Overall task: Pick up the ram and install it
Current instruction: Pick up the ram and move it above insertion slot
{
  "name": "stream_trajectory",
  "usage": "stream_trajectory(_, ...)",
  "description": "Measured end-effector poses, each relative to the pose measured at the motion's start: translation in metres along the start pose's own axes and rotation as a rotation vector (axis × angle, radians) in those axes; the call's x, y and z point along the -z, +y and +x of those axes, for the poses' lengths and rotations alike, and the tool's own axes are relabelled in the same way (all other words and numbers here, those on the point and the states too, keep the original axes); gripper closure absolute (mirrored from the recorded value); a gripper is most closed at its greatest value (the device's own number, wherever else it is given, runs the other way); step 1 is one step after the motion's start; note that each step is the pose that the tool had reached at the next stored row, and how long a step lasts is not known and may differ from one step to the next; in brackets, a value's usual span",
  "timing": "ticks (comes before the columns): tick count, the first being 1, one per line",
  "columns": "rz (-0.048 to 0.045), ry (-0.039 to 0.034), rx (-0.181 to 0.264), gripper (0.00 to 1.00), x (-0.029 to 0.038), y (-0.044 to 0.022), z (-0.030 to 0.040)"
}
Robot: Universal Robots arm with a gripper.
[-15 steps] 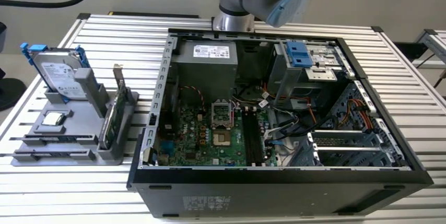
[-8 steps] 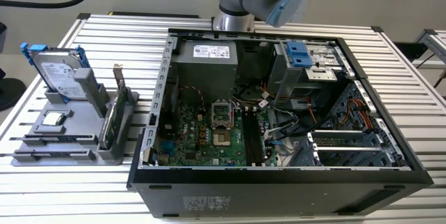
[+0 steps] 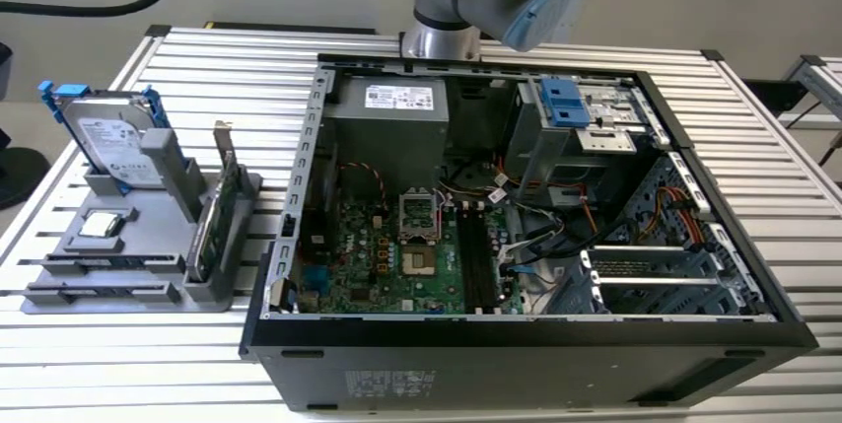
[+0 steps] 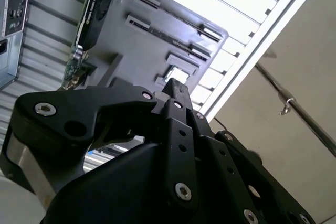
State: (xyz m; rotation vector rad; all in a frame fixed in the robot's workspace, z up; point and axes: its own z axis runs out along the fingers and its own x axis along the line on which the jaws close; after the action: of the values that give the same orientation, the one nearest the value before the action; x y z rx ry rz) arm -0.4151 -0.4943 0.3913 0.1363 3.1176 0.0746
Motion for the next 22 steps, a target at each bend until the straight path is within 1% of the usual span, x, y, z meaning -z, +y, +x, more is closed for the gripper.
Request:
stream_trajectory(6, 0.0013, -0.0035, -0.074, 1.0, -0.0002, 0.0, 0.0)
stream_trajectory(22, 0.0044, -0.0114, -0.245, 1.0, -0.0002, 0.0, 0.0)
